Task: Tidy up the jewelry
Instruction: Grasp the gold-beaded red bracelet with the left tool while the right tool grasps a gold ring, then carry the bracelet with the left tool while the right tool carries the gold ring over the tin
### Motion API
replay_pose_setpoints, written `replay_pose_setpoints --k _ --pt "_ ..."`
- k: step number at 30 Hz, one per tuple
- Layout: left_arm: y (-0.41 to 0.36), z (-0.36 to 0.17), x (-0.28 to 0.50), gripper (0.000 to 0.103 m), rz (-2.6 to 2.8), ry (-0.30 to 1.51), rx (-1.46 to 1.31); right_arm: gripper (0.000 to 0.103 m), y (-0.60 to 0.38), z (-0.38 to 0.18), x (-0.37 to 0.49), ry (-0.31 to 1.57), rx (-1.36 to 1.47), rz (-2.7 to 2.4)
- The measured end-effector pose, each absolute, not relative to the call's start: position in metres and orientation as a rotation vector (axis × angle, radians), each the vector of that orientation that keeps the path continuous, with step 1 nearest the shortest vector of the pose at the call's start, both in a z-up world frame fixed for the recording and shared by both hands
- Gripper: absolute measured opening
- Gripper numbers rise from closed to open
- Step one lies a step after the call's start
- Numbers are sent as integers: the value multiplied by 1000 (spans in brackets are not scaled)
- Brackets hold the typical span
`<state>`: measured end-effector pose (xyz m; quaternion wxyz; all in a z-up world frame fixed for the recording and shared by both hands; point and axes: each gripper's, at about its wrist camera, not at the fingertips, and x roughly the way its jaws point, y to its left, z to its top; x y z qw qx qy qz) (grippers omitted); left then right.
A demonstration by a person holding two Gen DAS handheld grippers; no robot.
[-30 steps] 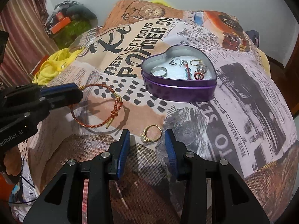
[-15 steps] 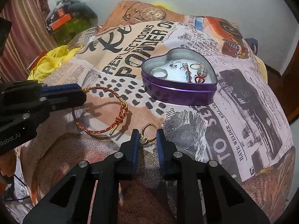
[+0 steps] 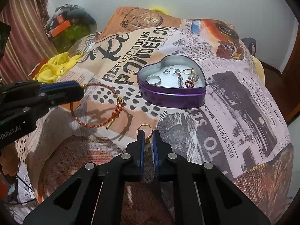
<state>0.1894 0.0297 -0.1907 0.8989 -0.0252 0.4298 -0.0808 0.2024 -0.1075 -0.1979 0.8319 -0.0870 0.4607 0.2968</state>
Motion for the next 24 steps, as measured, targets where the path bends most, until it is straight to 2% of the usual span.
replay_pose_setpoints --k 4,6,15,17,24 --pt "31 -193 189 10 -165 894 -58 13 -107 -200 203 1025 -170 649" --pt "33 -194 189 10 -164 898 -62 22 -104 -201 204 1018 -194 633" --pt "40 -199 190 10 -158 905 -80 22 -90 -210 205 992 -254 627" --pt "41 -199 190 10 -156 904 -79 17 -87 -210 202 969 -281 617" --pt "40 -195 190 9 -160 898 -76 17 -92 -207 203 958 -250 613"
